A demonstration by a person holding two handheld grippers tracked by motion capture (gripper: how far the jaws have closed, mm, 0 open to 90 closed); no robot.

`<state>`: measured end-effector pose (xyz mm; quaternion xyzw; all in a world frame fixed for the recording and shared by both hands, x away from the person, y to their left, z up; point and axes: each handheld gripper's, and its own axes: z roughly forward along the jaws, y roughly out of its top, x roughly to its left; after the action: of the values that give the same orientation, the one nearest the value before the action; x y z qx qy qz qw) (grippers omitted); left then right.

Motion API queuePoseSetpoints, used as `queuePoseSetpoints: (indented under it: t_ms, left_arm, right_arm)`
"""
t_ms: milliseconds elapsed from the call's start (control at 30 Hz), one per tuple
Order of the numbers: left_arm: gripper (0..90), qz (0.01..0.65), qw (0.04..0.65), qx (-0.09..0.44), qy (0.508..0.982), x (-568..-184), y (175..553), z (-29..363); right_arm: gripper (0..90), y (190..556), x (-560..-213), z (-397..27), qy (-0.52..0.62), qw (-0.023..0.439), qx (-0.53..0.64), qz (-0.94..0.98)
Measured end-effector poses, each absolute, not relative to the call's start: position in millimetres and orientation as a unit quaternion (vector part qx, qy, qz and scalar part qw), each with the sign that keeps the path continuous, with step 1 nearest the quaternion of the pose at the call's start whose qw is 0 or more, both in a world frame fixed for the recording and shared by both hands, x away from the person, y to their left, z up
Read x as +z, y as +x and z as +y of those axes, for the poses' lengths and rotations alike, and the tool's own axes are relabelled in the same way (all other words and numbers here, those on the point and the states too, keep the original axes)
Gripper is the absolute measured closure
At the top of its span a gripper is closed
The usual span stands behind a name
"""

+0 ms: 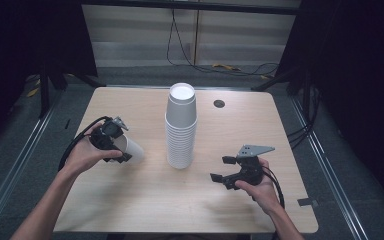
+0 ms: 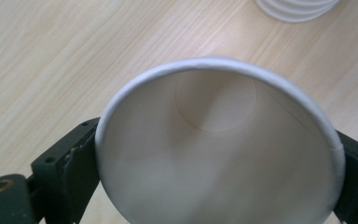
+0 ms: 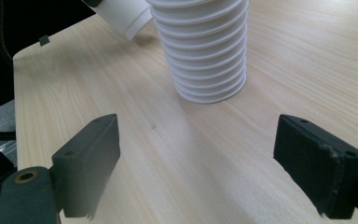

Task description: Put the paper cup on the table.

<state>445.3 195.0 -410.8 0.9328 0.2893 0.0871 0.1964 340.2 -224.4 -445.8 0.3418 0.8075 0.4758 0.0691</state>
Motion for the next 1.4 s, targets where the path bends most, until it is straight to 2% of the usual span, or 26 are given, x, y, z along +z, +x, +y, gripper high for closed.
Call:
queuePoseSetpoints:
  t_ms: [300, 900, 1067, 1400]
  left_arm:
    - [6.5, 0.297, 0.16, 0.087, 0.937, -418.3, 455.4, 187.2]
    - [4.7, 0.322, 0.199, 0.095, 0.921, -431.5, 461.4, 185.6]
    - [4.8, 0.327, 0.208, 0.122, 0.914, -435.9, 454.2, 180.3]
    - [7.0, 0.328, 0.221, 0.125, 0.91, -443.3, 449.6, 177.7]
  right_arm:
    - [14.7, 339.9, -446.5, -223.1, 0.34, 0.067, 0.472, 0.81]
    - [14.7, 339.8, -445.5, -223.1, 0.339, 0.06, 0.477, 0.809]
    - [14.4, 340.0, -445.7, -223.8, 0.342, 0.064, 0.473, 0.81]
    - [14.4, 340.6, -447.6, -223.6, 0.345, 0.064, 0.468, 0.812]
